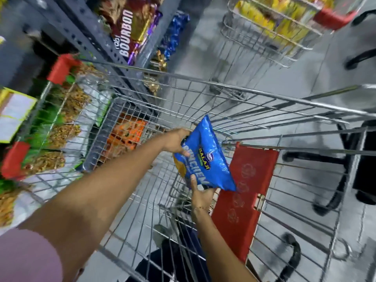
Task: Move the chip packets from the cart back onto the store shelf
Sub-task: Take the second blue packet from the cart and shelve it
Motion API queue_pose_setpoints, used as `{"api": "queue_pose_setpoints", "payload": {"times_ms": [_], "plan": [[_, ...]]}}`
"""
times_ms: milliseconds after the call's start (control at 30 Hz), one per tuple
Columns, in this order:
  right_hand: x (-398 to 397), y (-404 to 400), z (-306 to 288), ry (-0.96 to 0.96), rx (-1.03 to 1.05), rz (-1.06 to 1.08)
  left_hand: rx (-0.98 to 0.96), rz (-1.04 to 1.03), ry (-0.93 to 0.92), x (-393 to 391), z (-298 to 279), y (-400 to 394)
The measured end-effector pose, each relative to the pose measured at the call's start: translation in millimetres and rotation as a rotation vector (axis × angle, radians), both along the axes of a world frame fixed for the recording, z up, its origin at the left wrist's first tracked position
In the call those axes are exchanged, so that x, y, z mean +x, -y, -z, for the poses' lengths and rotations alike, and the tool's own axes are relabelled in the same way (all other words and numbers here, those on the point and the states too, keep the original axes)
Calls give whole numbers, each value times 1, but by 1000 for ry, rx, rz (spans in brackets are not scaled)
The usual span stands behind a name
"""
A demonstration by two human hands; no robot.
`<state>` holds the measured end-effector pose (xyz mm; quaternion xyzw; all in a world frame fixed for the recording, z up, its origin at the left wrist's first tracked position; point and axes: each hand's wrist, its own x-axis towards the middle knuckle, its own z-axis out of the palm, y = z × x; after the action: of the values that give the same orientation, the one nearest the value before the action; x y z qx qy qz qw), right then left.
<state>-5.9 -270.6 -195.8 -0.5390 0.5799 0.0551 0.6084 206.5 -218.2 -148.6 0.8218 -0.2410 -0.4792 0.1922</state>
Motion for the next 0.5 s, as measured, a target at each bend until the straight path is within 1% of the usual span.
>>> {"api": "queue_pose_setpoints", "payload": {"times_ms": [100, 200, 267, 400, 500], "plan": [[5, 0, -19, 48, -22, -55, -15, -71, 38, -5, -18, -26], [15, -1, -39, 151, -91, -165, -33, -164, 80, -9, -42, -62], [24, -4, -62, 230, -147, -228, -82, -281, 99, -12, -62, -86], [56, -12, -117, 432, -133, -389, -193, -535, 172, -22, -118, -132], [86, -22, -168, 653, -162, -516, -275, -682, 325, -26, -171, -172]]}}
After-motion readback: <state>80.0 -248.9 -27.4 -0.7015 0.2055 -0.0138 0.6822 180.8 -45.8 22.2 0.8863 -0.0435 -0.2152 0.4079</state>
